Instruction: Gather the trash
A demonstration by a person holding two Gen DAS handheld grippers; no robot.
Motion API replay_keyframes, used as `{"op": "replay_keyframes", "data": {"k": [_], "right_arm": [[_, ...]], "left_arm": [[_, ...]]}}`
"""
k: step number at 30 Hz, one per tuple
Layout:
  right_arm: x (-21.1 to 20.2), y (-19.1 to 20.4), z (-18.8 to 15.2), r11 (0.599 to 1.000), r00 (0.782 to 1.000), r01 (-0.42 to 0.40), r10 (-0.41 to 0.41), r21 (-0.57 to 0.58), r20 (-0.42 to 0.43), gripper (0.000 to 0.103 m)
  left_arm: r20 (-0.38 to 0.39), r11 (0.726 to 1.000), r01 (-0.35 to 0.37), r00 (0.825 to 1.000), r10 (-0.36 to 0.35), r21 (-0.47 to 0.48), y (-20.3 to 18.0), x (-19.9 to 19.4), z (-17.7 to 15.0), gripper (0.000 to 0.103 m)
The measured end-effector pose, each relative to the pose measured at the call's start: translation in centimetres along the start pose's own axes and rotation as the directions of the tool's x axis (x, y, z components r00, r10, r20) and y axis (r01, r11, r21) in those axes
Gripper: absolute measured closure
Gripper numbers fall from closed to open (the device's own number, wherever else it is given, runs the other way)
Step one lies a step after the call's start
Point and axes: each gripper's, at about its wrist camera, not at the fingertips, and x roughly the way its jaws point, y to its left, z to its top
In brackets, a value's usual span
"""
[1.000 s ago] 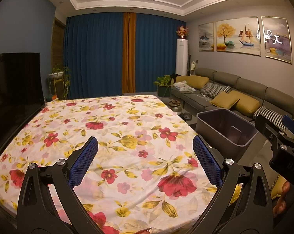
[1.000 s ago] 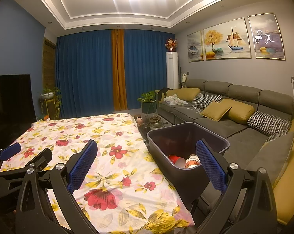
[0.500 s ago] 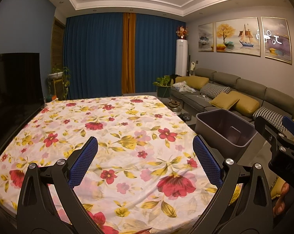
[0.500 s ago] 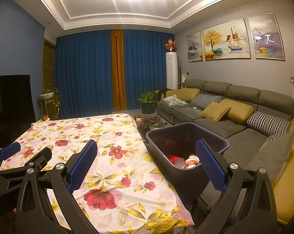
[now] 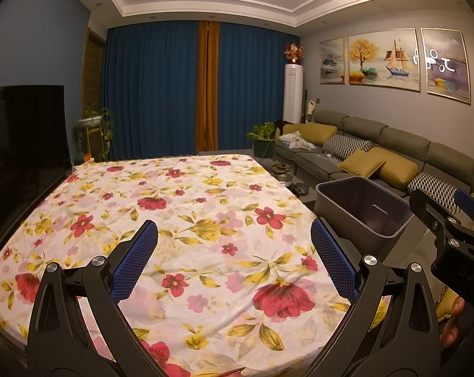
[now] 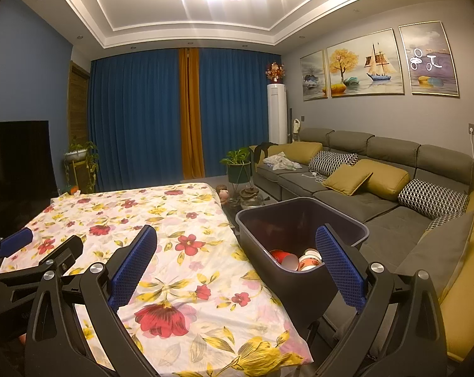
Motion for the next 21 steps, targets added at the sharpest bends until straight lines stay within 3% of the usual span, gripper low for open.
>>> {"op": "replay_keyframes", "data": {"k": [21], "right_arm": [[0.00,0.00,-0.04,1.000,1.000,0.001,-0.001,0.000,0.001,0.006]], "left_arm": [[0.005,1.000,0.003,1.000,-0.003,-0.002,-0.09,-0.13,0.21,0.007]]}}
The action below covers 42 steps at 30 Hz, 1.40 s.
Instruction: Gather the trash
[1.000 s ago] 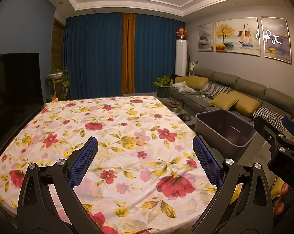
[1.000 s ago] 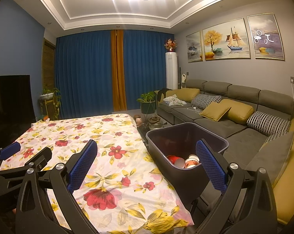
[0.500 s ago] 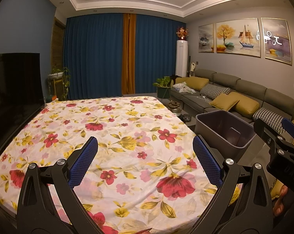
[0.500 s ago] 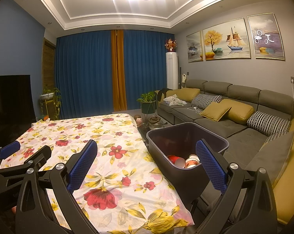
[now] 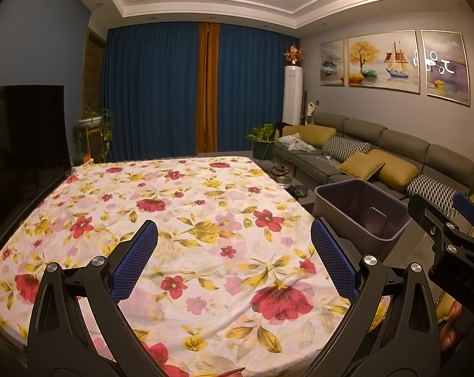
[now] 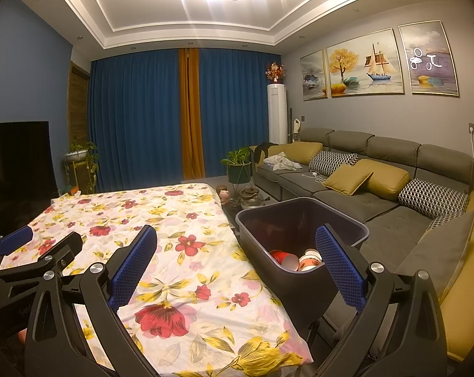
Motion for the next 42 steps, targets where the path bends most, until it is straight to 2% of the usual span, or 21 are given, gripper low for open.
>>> {"op": "replay_keyframes", "data": {"k": [31,35,42], "right_arm": [[0.1,-0.2,0.1,1.000,1.000,0.002,-0.002,0.004,0.001,0.006],[0.2,-0.2,0.1,1.000,1.000,0.003,-0.003,0.007,0.000,0.006],[0.3,-0.3,0.1,1.000,1.000,0.005,-0.005,0.010,-0.002,0.006]], "left_arm": [[0.009,1.000,0.006,1.000,-0.006,0.001,-0.4,0.2,0.5,0.007],[0.014,1.000,0.008,1.000,-0.008,0.028,-0.8,0.4,0.7,0.015],[0.016,0.999,0.017,1.000,-0.018,0.036,-1.0,0.5,0.6,0.016]]}}
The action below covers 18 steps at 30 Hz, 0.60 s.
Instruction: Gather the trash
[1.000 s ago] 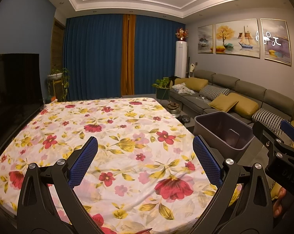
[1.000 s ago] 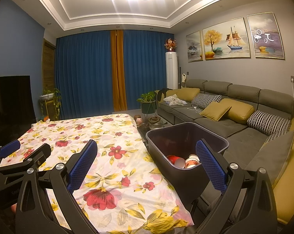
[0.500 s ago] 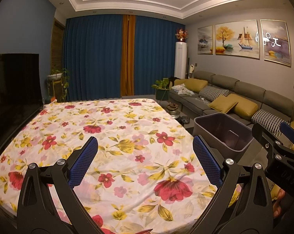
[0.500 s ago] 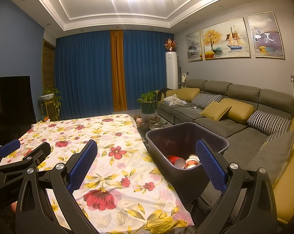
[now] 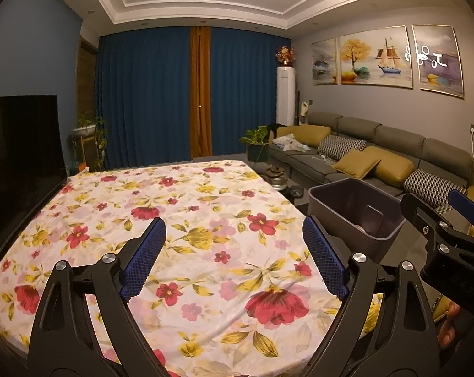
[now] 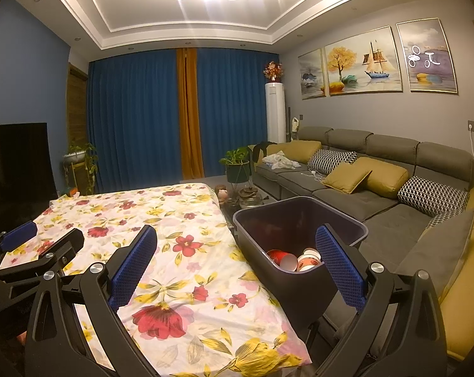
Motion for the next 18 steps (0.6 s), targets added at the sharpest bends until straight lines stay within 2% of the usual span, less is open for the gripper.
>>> {"op": "replay_keyframes", "data": {"k": [12,18], "right_arm": [[-0.03,-0.16,-0.05,1.000,1.000,-0.001,0.001,0.002,0.000,0.006],[-0.07,-0.15,-0.11,1.000,1.000,-0.002,0.002,0.003,0.000,0.006]], "left_arm": [[0.009,1.000,-0.002,1.000,0.002,-0.009,0.19,-0.17,-0.16,0.016],[0.020,1.000,-0.011,1.000,0.011,-0.016,0.31,-0.36,-0.25,0.010]]}}
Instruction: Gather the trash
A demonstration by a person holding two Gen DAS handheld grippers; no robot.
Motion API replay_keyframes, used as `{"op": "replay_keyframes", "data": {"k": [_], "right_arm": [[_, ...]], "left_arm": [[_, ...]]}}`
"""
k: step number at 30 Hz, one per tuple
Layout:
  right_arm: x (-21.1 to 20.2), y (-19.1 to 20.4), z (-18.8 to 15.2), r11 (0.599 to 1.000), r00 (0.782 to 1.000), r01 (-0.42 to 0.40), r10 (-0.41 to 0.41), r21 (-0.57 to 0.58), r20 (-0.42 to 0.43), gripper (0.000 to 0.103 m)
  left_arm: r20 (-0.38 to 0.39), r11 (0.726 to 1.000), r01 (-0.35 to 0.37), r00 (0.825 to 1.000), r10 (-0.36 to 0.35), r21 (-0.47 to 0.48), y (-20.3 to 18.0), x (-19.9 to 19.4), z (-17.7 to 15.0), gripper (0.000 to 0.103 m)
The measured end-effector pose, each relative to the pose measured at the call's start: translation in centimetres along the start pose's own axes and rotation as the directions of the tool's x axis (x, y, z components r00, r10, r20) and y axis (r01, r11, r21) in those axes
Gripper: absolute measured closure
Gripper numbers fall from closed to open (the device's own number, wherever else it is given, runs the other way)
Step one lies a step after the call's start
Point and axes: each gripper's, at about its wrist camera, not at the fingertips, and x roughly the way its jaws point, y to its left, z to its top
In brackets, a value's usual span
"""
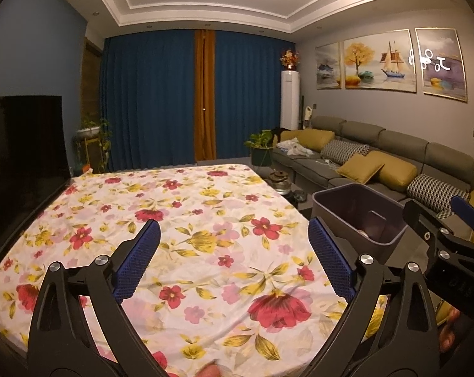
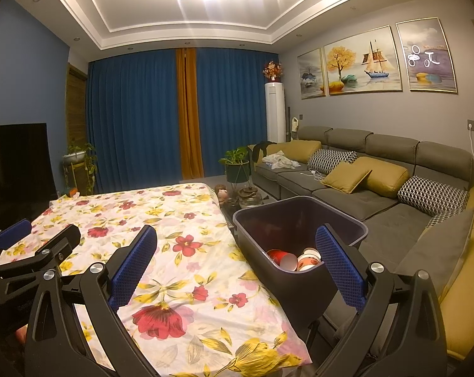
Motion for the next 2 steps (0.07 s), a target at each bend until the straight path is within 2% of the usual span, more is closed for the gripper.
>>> {"op": "replay_keyframes", "data": {"k": [2], "right_arm": [[0.02,0.01,-0.03,1.000,1.000,-0.001,0.001,0.000,0.000,0.006]], "left_arm": [[-0.001,1.000,0.002,1.000,-0.002,-0.010,0.21,-0.03,-0.02,0.010]]}}
